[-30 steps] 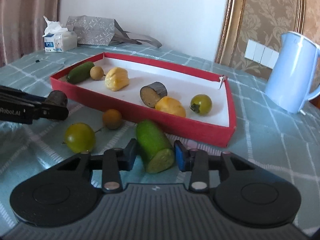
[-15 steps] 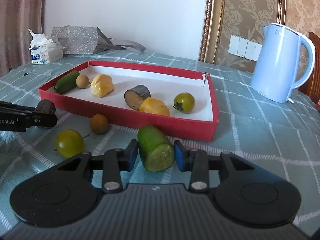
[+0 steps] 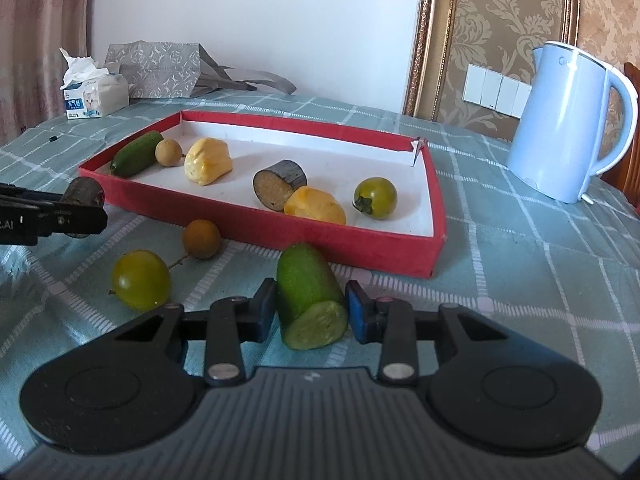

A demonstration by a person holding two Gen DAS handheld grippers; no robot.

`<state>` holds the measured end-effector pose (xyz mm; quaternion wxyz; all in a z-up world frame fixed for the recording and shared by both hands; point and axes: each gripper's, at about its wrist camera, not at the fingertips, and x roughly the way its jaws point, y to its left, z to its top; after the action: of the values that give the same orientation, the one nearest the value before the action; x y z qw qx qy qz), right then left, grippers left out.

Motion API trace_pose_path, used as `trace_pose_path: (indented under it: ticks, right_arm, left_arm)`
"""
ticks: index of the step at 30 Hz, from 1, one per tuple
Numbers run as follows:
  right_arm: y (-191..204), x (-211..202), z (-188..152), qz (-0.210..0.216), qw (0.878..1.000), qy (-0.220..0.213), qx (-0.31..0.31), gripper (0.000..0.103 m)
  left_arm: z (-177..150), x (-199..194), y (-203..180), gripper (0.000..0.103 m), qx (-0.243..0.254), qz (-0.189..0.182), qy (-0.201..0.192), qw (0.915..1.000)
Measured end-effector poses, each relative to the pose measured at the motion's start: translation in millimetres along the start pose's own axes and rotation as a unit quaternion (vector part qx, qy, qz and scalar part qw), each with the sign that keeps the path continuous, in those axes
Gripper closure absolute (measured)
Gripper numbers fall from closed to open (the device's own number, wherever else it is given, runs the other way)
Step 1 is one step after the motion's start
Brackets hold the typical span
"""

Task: Organize fruits
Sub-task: 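Carry the log piece into the tray and open the left gripper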

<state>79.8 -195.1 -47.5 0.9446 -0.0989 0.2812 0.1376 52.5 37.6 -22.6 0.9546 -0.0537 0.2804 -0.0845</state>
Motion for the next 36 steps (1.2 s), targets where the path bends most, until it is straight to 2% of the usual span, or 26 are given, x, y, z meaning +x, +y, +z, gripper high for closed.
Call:
trace_pose_path:
  ticks: [8, 17, 23, 28, 29, 32, 36]
  right_arm:
    - [0.6, 0.4, -0.1, -0.001, 1.000, 0.002, -0.002, 0.068]
    - [0.9, 1.0, -0.7, 0.001, 1.000, 0.002, 0.001, 0.068]
    - [0.6, 0.9, -1.5, 0.003, 1.000, 0.002, 0.003, 0.068]
    - [-0.7, 0.8, -1.3, 0.003, 1.000, 0.002, 0.002, 0.068]
    - [-0.6, 0.7, -1.4, 0.003, 1.000, 0.002, 0.003, 0.068]
    - [-0.4, 0.6, -1.2, 0.003, 1.000, 0.002, 0.002, 0.068]
    - [-0.6, 0.8, -1.3, 0.005, 1.000, 0.003, 0.005, 0.068]
  left_arm:
    - [27.5, 4.6, -8.6, 0.055, 0.020, -0.007, -0.014, 0.9997]
    - [60.5, 48.0, -11.3, 0.056, 0.024, 0.009, -0.013, 0.9996]
    - [61.4, 70.1, -7.5, 0.056, 0.018, 0.011, 0.007, 0.9997]
    - [56.1, 82.0, -5.7, 0.055, 0.025, 0.032, 0.016, 0.9990]
    - [55.5, 82.3, -5.5, 0.052, 0.026, 0.036, 0.015, 0.9989]
    - [54.3, 77.7, -3.2, 0.032, 0.021, 0.040, -0.002, 0.9990]
    - [52.7, 68.4, -3.2, 0.020, 0.025, 0.035, -0.022, 0.9989]
